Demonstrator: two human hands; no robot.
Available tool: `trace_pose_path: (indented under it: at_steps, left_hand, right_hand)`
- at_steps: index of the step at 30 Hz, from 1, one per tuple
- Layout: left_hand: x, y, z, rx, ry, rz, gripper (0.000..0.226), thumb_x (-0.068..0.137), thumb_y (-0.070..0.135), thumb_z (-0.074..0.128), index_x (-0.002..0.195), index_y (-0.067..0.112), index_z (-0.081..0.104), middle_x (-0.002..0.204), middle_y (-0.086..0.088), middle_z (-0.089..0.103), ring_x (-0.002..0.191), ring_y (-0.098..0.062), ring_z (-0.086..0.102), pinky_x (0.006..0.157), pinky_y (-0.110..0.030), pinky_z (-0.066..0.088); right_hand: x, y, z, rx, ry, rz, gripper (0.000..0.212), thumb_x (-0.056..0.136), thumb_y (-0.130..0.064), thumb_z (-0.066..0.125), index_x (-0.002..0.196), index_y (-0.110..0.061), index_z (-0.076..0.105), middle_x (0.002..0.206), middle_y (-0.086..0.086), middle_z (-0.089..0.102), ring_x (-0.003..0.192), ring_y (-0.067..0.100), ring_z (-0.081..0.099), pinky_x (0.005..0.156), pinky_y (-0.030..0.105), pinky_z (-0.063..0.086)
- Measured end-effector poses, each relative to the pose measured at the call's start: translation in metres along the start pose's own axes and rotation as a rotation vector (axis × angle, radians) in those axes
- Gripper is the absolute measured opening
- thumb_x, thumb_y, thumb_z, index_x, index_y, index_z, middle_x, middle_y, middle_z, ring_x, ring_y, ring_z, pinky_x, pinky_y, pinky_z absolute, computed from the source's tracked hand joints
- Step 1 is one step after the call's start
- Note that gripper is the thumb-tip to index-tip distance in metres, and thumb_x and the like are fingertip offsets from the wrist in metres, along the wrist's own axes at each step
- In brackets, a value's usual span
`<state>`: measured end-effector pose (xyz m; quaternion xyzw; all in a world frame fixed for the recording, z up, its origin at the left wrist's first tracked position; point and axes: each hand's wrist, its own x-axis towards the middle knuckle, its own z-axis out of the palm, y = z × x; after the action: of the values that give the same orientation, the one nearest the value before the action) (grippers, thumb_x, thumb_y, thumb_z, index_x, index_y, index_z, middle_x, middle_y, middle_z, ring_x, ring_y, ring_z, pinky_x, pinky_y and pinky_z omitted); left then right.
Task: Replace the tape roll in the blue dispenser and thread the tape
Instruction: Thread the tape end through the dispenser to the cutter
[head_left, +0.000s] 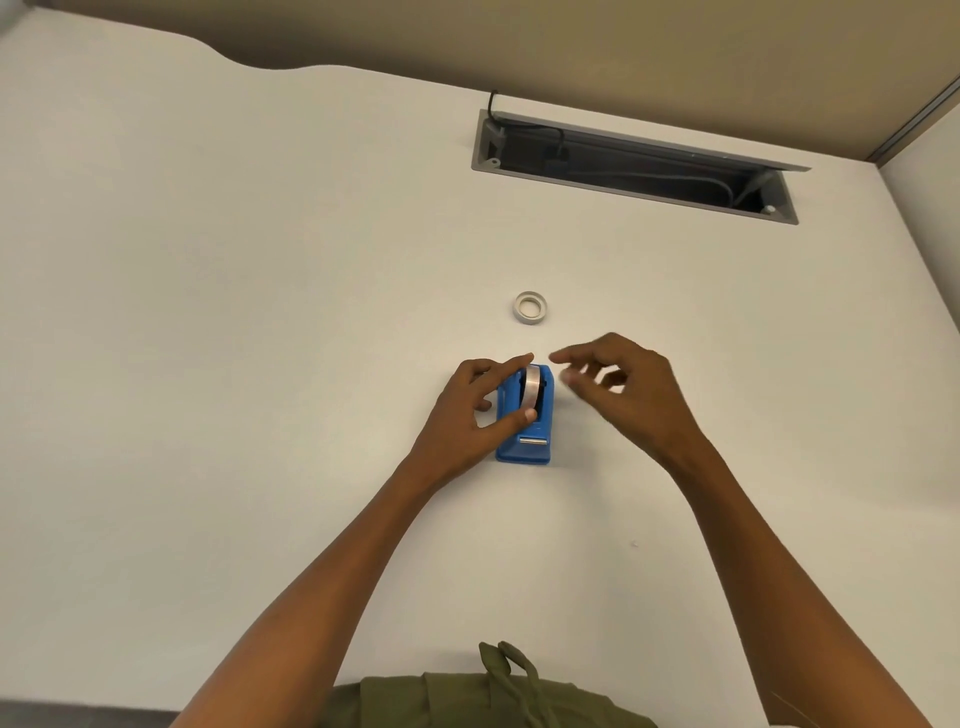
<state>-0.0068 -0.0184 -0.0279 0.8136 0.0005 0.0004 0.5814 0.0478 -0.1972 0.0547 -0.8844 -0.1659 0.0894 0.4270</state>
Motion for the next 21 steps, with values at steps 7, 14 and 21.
trace_pose_path:
  at_steps: [7, 14, 21]
  left_hand:
    - [0.001, -0.002, 0.002, 0.0, 0.027, 0.031, 0.056, 0.084, 0.032, 0.065, 0.132, 0.041, 0.039, 0.115, 0.004, 0.047, 0.105, -0.002, 0.049, 0.079, -0.003, 0.04]
    - [0.001, -0.001, 0.0, 0.002, 0.026, 0.025, 0.055, 0.083, 0.032, 0.067, 0.132, 0.038, 0.043, 0.118, 0.005, 0.048, 0.105, -0.008, 0.051, 0.079, -0.005, 0.042]
    - [0.001, 0.001, -0.002, -0.008, 0.015, 0.002, 0.054, 0.082, 0.035, 0.066, 0.131, 0.039, 0.042, 0.117, 0.008, 0.047, 0.105, -0.006, 0.05, 0.078, -0.004, 0.041]
  right_hand:
    - [0.019, -0.008, 0.018, -0.206, -0.166, -0.015, 0.044, 0.06, -0.019, 0.084, 0.101, -0.021, 0.068, 0.094, 0.001, 0.061, 0.078, 0.008, 0.056, 0.064, 0.009, 0.039]
    - [0.025, -0.016, 0.015, -0.183, -0.166, 0.066, 0.031, 0.056, -0.015, 0.087, 0.083, -0.012, 0.072, 0.075, 0.002, 0.067, 0.065, 0.011, 0.06, 0.064, 0.019, 0.048]
    - [0.036, -0.019, 0.008, -0.126, -0.225, 0.198, 0.025, 0.055, -0.021, 0.088, 0.077, -0.017, 0.076, 0.069, 0.001, 0.072, 0.054, 0.009, 0.064, 0.061, 0.018, 0.053]
